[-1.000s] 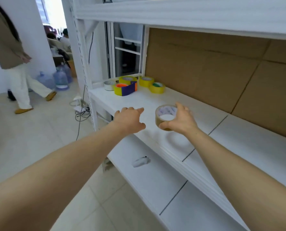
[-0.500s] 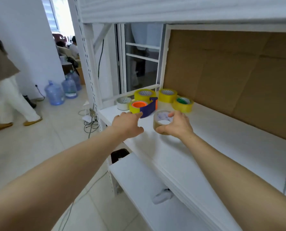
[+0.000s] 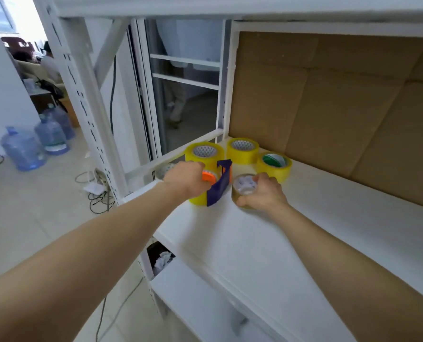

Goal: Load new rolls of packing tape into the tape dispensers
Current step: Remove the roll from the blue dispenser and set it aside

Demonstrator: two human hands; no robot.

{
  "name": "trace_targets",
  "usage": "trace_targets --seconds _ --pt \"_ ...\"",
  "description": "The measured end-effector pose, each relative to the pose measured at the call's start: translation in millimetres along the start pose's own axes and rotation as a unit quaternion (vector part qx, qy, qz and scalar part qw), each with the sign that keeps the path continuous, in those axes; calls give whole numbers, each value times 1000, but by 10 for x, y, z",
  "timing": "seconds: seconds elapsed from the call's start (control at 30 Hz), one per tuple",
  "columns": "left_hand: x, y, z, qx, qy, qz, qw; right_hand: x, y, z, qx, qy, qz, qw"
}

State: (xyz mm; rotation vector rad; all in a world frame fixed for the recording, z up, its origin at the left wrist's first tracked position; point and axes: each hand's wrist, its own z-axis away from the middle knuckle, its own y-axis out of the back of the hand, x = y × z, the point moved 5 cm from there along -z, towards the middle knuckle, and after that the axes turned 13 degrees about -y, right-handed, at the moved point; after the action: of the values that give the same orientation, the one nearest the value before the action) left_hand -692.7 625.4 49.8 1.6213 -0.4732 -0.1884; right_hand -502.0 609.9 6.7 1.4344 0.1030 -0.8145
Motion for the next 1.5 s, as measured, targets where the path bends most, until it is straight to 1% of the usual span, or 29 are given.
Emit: trace_targets --seconds 0.07,0.23,0.33,0.5,0.63,0.87,0.97,1.07,1.2,1.27,1.33,1.43,1.5 --pt "-90 -2 -177 -2 -19 8 1000 -55 -46 -86 16 -19 3 1000" --pt "-262 5 -559 -30 -115 24 993 -199 -139 -241 58 -92 -3 994" --pt "-386 29 -768 -29 -167 25 985 -304 -203 -273 86 -125 -1 988" --pt "-397 31 -1005 -49 -211 12 976 -368 -217 -301 117 -162 -10 980" --pt "-346 -40 -1127 -52 -236 4 970 -368 -253 -308 121 -161 -8 979" --pt "-362 -88 -1241 -60 -215 24 974 -413 -106 -423 158 -108 0 981" --pt "-450 -97 -1279 -71 -191 29 979 -538 19 -430 179 -72 -44 980" --pt "-623 -53 -1296 -59 -150 36 986 -776 57 -447 149 -33 -83 985" --pt "-913 34 -1277 -56 -89 49 993 -1182 -25 -446 95 21 -72 993" --pt "-1053 92 -1226 -50 -63 62 995 -1359 -125 -403 49 27 -86 995" --pt "-1150 141 -1157 -58 -52 75 994 -1498 -224 -367 30 30 -87 995" --pt "-1263 146 -1096 -91 -54 95 990 -1652 -309 -342 27 45 -61 997" --pt "-1300 61 -1039 -159 -64 143 975 -1707 -349 -334 12 38 -47 998"
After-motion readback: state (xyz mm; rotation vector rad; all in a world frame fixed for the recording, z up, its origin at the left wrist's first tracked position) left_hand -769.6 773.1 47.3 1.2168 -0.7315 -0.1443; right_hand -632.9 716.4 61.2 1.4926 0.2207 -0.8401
